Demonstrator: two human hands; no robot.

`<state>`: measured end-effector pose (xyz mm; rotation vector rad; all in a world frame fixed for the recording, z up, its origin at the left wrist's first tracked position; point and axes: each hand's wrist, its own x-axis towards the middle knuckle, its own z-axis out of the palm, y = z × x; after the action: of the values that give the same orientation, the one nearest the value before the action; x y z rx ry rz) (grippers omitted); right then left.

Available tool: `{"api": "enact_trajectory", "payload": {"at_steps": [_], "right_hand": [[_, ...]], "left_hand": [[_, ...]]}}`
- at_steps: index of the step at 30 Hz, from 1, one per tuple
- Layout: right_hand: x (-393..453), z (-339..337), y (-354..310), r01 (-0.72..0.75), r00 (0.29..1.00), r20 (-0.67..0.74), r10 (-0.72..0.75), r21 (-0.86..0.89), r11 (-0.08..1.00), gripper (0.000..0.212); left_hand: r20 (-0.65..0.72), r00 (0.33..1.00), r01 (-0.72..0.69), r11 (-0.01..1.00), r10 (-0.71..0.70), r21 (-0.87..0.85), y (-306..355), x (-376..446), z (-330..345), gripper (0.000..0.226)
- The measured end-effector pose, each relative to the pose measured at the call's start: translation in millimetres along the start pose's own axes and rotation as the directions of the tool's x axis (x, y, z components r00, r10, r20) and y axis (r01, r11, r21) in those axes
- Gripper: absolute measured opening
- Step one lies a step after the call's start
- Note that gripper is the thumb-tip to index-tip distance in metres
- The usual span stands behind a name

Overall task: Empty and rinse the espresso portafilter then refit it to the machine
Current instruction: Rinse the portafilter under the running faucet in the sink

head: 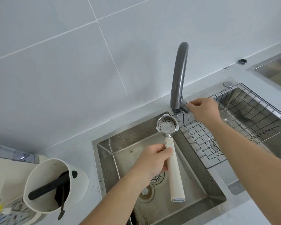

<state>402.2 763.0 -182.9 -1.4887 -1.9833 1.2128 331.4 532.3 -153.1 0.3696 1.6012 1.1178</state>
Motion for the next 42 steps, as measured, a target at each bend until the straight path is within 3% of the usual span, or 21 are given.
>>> {"api": "enact_trajectory", "payload": {"at_steps": [7, 19, 36, 39, 42], "right_hand": [[-2, 1, 9, 0.002, 1.000, -0.021, 0.000, 0.066, 0.998, 0.006], [-1, 5, 28, -0.011, 0.999, -0.035, 0.018, 0.185, 0.983, 0.013], [2, 4, 37, -0.023, 0.999, -0.021, 0.028, 0.210, 0.977, 0.017], [2, 4, 37, -0.030, 0.999, -0.016, 0.034, 0.210, 0.977, 0.016], [2, 3, 37, -0.029, 0.999, -0.010, 0.031, 0.211, 0.977, 0.015]], "left_hand": [[0.016, 1.000, 0.002, 1.000, -0.002, -0.007, 3, 2, 2, 0.016], [0.047, 0.999, -0.021, 0.999, 0.023, -0.035, 4, 4, 4, 0.018], [0.051, 0.999, -0.007, 0.999, 0.009, -0.051, 3, 7, 6, 0.016], [0.064, 0.998, 0.019, 0.996, -0.013, -0.089, 5, 9, 9, 0.015], [0.078, 0.994, 0.089, 0.967, -0.072, -0.238, 11, 10, 11, 0.016]]}}
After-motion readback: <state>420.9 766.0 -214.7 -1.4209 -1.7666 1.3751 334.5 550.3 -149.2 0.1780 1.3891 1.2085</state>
